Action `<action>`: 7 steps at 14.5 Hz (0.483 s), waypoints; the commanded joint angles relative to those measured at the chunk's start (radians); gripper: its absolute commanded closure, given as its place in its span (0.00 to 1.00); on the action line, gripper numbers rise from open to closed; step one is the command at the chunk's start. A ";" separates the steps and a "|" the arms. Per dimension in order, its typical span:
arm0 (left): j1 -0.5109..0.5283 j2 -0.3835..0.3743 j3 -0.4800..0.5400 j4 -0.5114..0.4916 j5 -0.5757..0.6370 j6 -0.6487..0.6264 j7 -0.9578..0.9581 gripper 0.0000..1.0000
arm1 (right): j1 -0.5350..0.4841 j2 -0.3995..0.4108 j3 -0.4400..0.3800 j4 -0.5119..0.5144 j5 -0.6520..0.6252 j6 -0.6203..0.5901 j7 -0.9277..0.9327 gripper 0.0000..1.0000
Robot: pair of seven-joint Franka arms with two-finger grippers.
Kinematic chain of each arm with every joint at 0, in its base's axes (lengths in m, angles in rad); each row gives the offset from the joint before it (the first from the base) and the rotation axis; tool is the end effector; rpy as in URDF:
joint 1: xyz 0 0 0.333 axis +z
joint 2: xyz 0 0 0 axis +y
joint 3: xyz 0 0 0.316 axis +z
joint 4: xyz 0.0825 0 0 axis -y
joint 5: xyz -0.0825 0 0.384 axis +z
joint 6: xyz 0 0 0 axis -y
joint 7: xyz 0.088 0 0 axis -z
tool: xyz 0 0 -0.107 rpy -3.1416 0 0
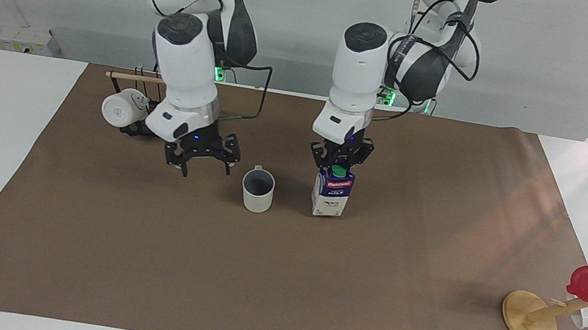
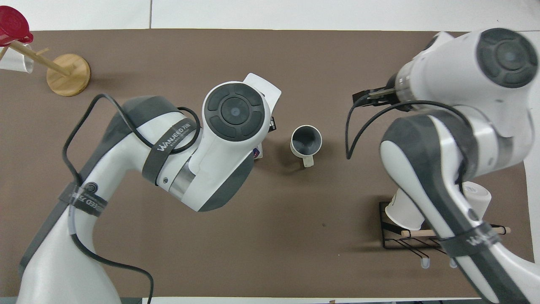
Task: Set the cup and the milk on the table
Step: 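Set the mug down mid-table with the right gripper while the left gripper carries the carton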
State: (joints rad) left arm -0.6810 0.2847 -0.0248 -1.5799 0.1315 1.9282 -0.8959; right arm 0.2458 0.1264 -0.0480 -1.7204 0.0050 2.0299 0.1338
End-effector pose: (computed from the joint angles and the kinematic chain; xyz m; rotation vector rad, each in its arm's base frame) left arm 0.5049 -0.4161 0.4802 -3.0904 -0.2310 -0.1999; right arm 0.6072 0.1234 0.5217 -3.0984 -0.0978 -0.2813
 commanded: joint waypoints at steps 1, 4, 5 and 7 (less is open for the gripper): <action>-0.047 0.039 0.017 0.043 0.025 0.026 -0.043 1.00 | -0.100 -0.079 0.010 -0.002 -0.016 -0.077 0.027 0.00; -0.072 0.047 0.017 0.040 0.028 0.037 -0.055 1.00 | -0.152 -0.097 -0.013 0.097 -0.019 -0.273 0.024 0.00; -0.072 0.047 0.017 0.040 0.028 0.051 -0.055 1.00 | -0.177 -0.090 -0.013 0.164 -0.022 -0.374 0.023 0.00; -0.071 0.047 0.016 0.028 0.028 0.100 -0.055 1.00 | -0.203 -0.097 -0.015 0.209 -0.036 -0.486 0.009 0.00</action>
State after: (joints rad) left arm -0.7384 0.3196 -0.0235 -1.5631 0.1323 1.9932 -0.9332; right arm 0.0664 0.0171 -0.0664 -1.5743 -0.0104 1.6329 0.1339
